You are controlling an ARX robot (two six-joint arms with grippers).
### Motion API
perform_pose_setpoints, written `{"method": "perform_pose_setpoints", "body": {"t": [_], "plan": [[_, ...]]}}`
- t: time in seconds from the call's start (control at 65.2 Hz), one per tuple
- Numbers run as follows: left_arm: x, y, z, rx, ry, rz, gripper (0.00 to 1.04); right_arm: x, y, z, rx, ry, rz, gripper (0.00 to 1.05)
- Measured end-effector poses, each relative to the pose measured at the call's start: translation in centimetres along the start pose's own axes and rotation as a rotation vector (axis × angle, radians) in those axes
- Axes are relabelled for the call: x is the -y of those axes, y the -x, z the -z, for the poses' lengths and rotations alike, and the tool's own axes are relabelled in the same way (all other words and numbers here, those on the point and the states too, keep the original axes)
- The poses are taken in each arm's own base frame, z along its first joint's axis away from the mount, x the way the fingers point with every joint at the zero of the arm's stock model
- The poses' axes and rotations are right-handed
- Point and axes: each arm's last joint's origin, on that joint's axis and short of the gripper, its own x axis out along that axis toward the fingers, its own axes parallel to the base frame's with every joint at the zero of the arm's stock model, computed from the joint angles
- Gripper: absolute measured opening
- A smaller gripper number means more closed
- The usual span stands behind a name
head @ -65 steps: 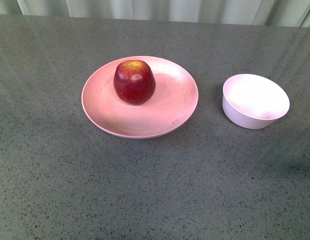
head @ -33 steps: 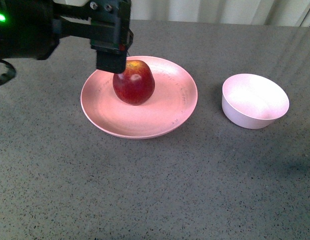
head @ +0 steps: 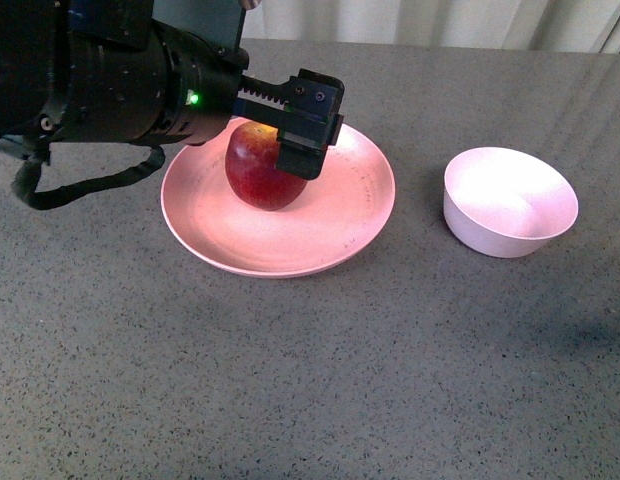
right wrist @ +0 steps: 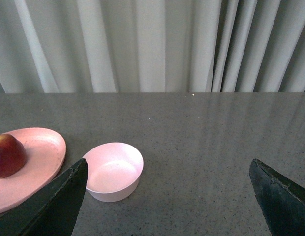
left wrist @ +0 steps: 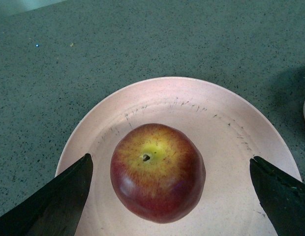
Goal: Move apple from plate to bowl
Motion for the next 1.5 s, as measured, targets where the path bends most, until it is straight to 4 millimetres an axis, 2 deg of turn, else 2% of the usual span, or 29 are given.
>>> {"method": "perform_pose_setpoints", "body": {"t": [0.292, 0.982, 1.013, 1.074, 1.166, 1.366, 1.504], "plan": [[-0.2, -2.5, -0.4, -0.036, -0.009, -0.052, 0.96, 0.0, 0.0, 0.0, 0.000, 0.000, 0.000, 0.96], [-0.3, -4.6, 1.3, -0.153, 0.031, -0.117, 0.96, 0.0, 0.0, 0.0, 0.000, 0.000, 0.000, 0.96], [-0.3, -4.6, 1.3, -0.155, 0.033, -0.118, 0.95, 0.0, 0.0, 0.0, 0.000, 0.000, 0.000, 0.96], [-0.2, -4.6, 1.3, -0.157, 0.035, -0.119, 0.82, 0.0, 0.0, 0.0, 0.000, 0.000, 0.000, 0.96], [-0.1, -4.6, 1.3, -0.161, 0.038, -0.116, 0.75, 0.0, 0.0, 0.0, 0.000, 0.000, 0.000, 0.96], [0.3, -4.0, 0.7, -0.141, 0.060, -0.079, 0.73, 0.0, 0.0, 0.0, 0.000, 0.000, 0.000, 0.96], [1.5, -2.9, -1.0, -0.095, 0.061, -0.044, 0.72, 0.0, 0.0, 0.0, 0.000, 0.000, 0.000, 0.96]]}}
